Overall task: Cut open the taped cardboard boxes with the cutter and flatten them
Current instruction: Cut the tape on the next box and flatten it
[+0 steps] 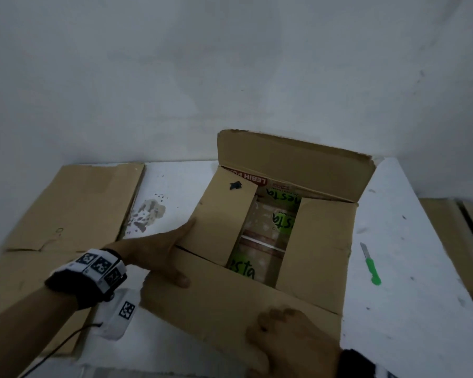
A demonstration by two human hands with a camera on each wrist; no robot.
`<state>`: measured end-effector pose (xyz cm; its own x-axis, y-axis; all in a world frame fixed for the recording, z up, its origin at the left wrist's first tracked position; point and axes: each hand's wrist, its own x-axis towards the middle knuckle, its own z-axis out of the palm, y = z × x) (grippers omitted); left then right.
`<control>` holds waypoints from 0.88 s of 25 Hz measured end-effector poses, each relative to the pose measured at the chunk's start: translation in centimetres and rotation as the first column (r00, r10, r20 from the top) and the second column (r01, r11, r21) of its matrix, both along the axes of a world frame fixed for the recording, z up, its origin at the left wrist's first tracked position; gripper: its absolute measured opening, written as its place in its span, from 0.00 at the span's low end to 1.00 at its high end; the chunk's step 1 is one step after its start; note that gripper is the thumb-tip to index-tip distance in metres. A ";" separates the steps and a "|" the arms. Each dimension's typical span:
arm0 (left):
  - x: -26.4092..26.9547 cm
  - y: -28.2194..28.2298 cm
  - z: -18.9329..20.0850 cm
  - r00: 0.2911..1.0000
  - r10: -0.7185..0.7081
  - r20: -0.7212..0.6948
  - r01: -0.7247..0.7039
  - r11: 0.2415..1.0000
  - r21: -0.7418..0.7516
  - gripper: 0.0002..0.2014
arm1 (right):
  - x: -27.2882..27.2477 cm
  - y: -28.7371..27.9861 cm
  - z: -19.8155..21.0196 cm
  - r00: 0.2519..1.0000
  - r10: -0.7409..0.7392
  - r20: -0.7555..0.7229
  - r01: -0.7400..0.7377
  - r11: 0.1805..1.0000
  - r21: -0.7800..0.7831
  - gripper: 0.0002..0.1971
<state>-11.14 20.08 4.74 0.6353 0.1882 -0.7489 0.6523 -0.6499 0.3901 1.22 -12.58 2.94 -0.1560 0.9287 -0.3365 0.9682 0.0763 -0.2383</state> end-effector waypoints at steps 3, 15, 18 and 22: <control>-0.4 -0.8 -1.7 0.986 0.027 0.167 -0.041 0.996 0.081 0.73 | -0.4 0.0 -3.4 0.997 -0.007 0.078 0.007 1.000 0.007 0.22; 3.7 -0.9 -1.1 0.928 0.032 0.372 -0.165 0.929 0.332 0.63 | 3.9 3.8 -0.2 0.643 -0.629 -0.437 0.756 0.612 0.231 0.21; 6.8 -1.6 -2.0 0.939 0.026 0.343 -0.151 0.927 0.343 0.57 | 7.3 5.9 0.4 0.592 -0.764 -0.258 0.806 0.560 0.192 0.17; 10.1 -3.8 -2.7 0.982 -0.010 0.188 -0.071 0.906 0.417 0.67 | 9.5 7.8 -0.8 0.561 -0.827 0.013 0.827 0.562 0.029 0.41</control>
<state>-1.06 16.25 2.06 0.7410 0.4814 -0.4682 0.6189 -0.7601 0.1981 10.69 -4.81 2.12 0.6909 0.6525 -0.3113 0.6141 -0.7569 -0.2235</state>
